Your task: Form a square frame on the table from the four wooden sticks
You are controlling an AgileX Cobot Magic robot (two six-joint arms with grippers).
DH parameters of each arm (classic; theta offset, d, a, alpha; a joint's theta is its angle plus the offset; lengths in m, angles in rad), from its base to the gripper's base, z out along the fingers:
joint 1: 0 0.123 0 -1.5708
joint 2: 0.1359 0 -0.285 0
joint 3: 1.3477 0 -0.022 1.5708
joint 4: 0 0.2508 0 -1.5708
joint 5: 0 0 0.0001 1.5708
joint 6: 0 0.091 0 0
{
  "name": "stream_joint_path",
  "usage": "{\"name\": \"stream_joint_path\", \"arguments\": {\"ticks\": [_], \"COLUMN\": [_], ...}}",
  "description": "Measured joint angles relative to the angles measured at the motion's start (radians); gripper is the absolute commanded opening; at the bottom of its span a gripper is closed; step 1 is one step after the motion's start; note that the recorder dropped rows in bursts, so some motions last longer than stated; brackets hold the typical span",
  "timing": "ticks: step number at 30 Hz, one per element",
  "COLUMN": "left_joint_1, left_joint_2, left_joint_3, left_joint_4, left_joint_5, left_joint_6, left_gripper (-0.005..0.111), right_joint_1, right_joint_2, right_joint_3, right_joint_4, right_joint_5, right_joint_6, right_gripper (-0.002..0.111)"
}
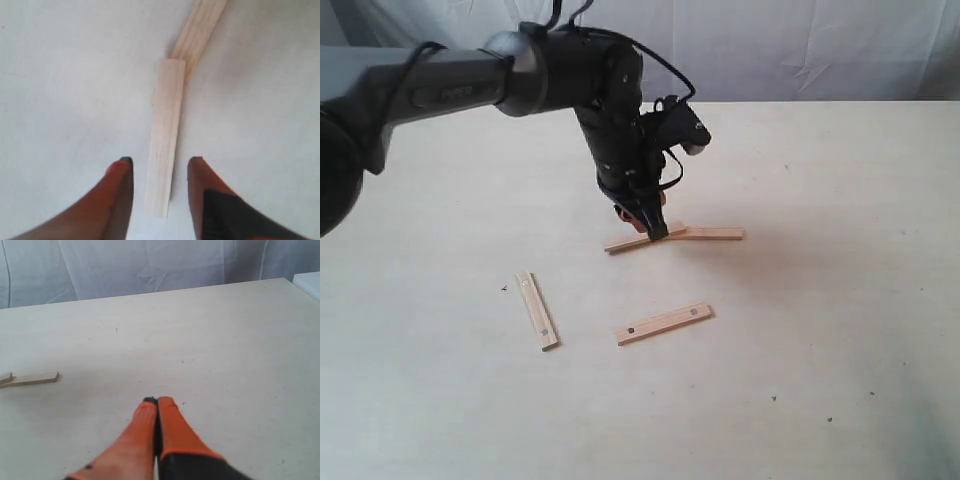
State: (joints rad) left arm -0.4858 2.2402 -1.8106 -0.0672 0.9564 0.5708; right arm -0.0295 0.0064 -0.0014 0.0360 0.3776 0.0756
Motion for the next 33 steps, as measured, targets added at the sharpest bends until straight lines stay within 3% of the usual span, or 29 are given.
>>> {"name": "stream_joint_path", "arguments": {"ticks": [3, 8, 15, 21, 27, 33], "left_joint_1": [0.007, 0.056, 0.166, 0.197, 0.197, 0.197], "left_joint_2": [-0.057, -0.149, -0.272, -0.41, -0.531, -0.555], "left_joint_3": [0.0, 0.0, 0.067, 0.216, 0.38, 0.493], "left_joint_4": [-0.002, -0.011, -0.105, -0.129, -0.144, -0.144], "left_joint_5": [0.064, 0.142, 0.203, 0.147, 0.018, -0.014], "left_joint_6": [-0.025, -0.145, -0.2, -0.204, -0.194, -0.169], "left_gripper": [0.028, 0.0, 0.0, 0.0, 0.0, 0.0], "right_joint_1": [0.0, 0.0, 0.0, 0.0, 0.0, 0.0], "right_joint_2": [0.0, 0.0, 0.0, 0.0, 0.0, 0.0], "right_joint_3": [0.0, 0.0, 0.0, 0.0, 0.0, 0.0], "right_joint_4": [0.0, 0.0, 0.0, 0.018, 0.044, 0.048], "right_joint_5": [0.0, 0.0, 0.0, -0.031, -0.302, -0.502], "right_joint_6": [0.0, 0.0, 0.0, 0.0, 0.0, 0.0], "right_gripper": [-0.001, -0.001, -0.001, -0.001, -0.001, -0.001]}}
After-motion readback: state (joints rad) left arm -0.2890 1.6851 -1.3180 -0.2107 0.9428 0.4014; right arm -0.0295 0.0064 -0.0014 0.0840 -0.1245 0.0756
